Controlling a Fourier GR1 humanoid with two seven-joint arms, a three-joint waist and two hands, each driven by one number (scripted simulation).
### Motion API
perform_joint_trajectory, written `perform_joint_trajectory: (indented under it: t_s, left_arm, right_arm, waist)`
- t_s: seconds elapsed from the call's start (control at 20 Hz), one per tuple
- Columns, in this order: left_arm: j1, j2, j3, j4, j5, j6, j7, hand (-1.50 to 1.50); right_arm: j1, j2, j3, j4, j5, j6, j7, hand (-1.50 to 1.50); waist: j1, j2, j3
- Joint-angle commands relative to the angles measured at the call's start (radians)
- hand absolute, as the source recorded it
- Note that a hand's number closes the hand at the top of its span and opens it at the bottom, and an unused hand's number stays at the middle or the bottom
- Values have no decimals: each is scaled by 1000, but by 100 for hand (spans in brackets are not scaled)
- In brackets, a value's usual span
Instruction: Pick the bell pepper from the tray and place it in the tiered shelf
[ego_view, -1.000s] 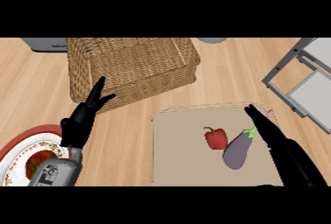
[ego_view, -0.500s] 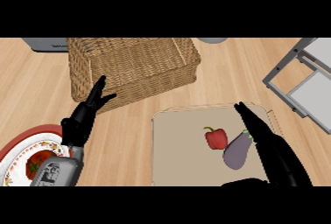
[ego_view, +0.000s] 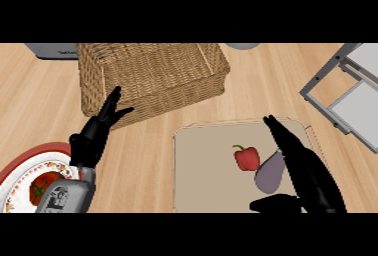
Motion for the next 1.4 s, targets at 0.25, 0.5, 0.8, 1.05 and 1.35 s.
perform_joint_trajectory:
  t_s: [0.25,0.5,0.8,1.05,1.35]
  left_arm:
    - [-14,-47,8,43,-38,2,8,0]
    - [-1,-52,6,-23,-56,-13,52,0]
    - [0,-44,46,76,-51,-30,-46,0]
    - [27,-54,22,-58,-60,-40,80,0]
    - [-3,-75,40,-38,-59,-35,70,0]
  right_arm:
    - [42,-11,-63,48,19,37,-88,-150]
    - [11,89,5,139,138,-26,-66,-150]
    - [-72,123,-35,291,148,-39,-104,-150]
    - [-60,81,-110,277,108,3,-162,-150]
    - [-108,150,-80,392,169,-56,-190,-150]
  waist:
    - [-3,4,-2]
    - [-1,3,-2]
    - [1,4,-2]
    - [0,3,-2]
    - [1,3,-2]
